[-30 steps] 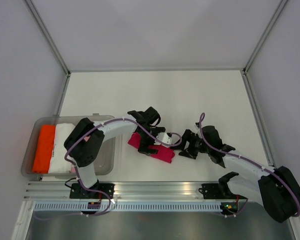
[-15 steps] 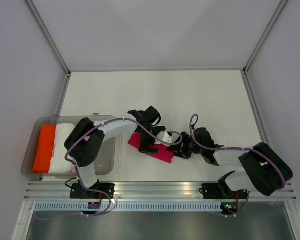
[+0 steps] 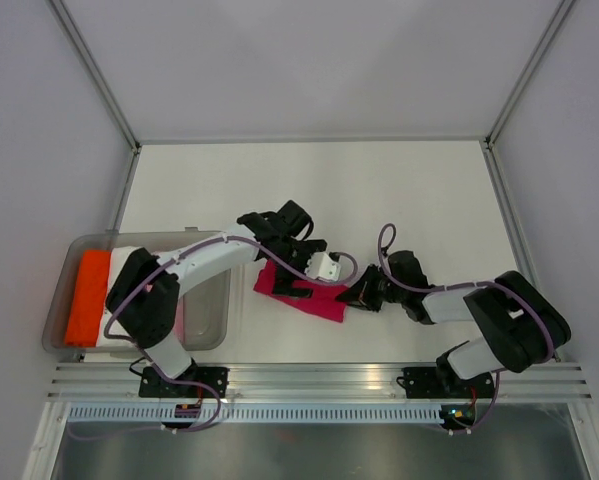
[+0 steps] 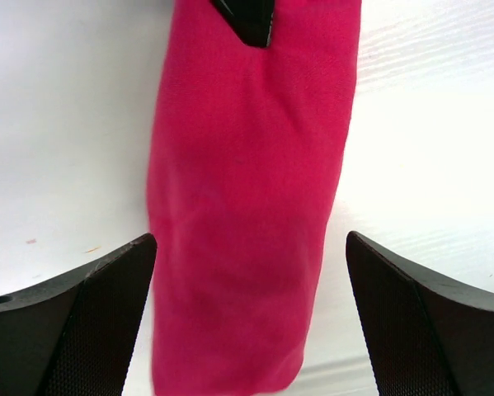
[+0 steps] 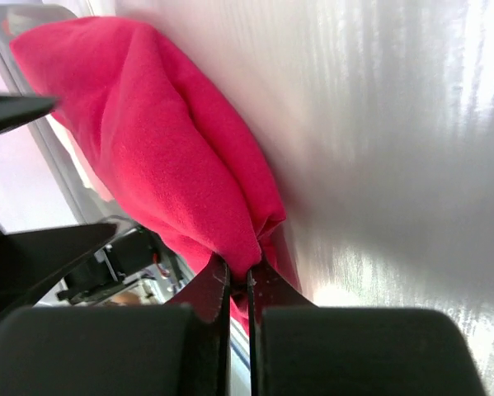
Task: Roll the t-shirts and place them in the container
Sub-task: Roll the tshirt, then place the rolled tshirt into the container
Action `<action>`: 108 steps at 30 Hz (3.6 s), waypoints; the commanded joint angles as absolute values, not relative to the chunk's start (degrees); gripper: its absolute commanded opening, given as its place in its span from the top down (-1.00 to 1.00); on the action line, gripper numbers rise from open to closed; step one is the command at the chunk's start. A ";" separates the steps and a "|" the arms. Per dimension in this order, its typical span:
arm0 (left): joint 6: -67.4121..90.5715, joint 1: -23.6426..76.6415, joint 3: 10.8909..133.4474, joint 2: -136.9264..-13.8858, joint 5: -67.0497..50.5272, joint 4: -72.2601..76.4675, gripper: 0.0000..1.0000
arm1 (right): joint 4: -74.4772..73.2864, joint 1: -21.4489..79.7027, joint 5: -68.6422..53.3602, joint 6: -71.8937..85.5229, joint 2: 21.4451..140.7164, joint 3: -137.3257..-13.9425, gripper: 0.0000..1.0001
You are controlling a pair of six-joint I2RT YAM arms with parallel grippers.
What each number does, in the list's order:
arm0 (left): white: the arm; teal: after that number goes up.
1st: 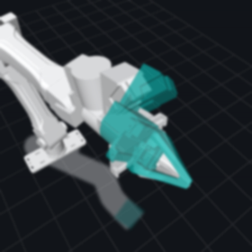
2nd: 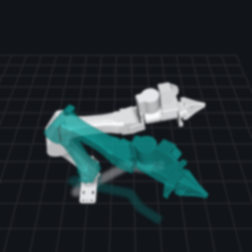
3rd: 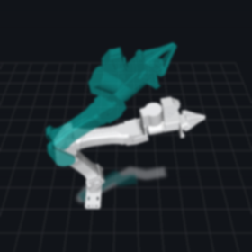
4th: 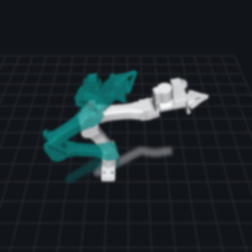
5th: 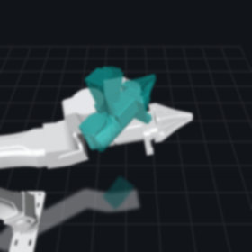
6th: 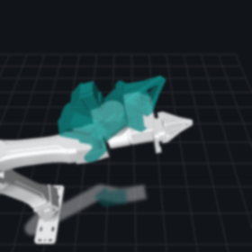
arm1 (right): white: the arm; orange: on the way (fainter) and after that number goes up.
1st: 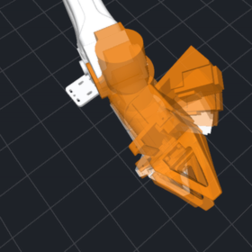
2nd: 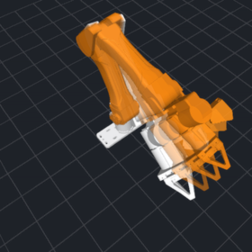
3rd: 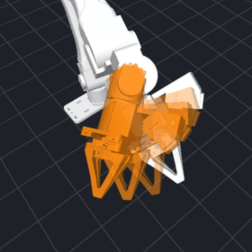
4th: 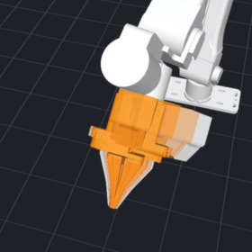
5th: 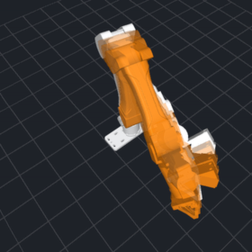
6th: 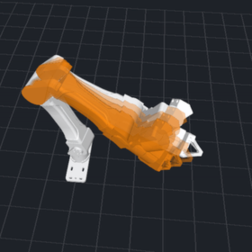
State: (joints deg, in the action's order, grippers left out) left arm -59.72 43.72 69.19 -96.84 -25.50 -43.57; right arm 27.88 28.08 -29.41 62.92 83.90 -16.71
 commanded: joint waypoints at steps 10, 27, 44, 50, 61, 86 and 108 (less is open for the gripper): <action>-63.55 49.56 61.53 -90.70 -17.49 -32.79 -0.99 | 31.29 25.22 -34.80 69.70 86.92 -19.86 1.00; -59.15 48.34 60.38 -102.03 -14.33 -25.75 -1.00 | 24.08 25.22 -35.59 62.14 85.43 -21.44 0.99; -51.95 47.99 58.36 -103.45 -14.59 -29.88 0.06 | 5.55 22.94 -32.87 52.21 78.05 -27.69 0.14; -47.12 47.73 58.36 -103.62 -14.59 -30.50 0.46 | -1.74 19.34 -32.43 48.96 73.49 -26.37 0.10; -34.47 43.69 66.00 -104.24 -12.75 -31.82 0.95 | -7.47 14.60 -30.23 45.44 68.82 -26.81 0.10; -17.50 31.12 86.04 -103.89 -12.74 -38.40 0.95 | -11.16 13.45 -28.83 40.96 69.43 -29.18 0.12; -10.20 3.00 82.91 -76.20 -1.94 -56.86 0.95 | -5.62 13.45 -32.52 39.11 79.71 -34.19 0.12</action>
